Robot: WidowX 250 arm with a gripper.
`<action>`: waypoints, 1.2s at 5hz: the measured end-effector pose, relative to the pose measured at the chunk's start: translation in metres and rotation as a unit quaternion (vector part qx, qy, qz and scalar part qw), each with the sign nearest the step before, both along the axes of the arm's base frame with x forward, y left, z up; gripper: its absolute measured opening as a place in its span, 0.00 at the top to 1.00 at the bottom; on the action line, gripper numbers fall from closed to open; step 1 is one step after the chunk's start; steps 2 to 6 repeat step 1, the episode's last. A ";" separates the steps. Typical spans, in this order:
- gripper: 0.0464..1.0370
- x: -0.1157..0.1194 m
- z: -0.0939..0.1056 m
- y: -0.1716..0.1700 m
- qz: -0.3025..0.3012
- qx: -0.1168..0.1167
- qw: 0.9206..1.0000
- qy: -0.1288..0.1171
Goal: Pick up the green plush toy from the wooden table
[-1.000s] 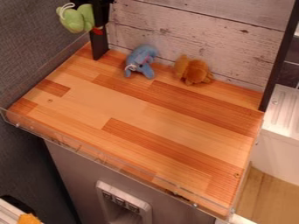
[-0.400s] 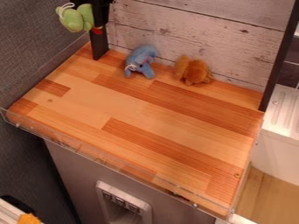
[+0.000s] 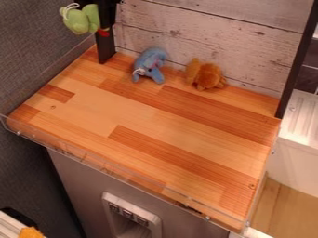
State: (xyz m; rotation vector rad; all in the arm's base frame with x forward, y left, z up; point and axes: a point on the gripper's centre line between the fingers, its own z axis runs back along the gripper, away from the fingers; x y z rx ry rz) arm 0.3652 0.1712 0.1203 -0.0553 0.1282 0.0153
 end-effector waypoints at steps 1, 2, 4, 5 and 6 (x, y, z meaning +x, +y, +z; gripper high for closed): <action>0.42 0.000 0.000 0.000 0.001 -0.001 1.000 0.000; 0.42 0.000 0.000 0.000 0.001 -0.001 1.000 0.000; 0.42 0.000 0.000 0.000 0.001 -0.001 1.000 0.000; 0.42 0.000 0.000 0.000 0.001 -0.001 1.000 0.000; 0.42 0.000 0.000 0.000 0.001 -0.001 1.000 0.000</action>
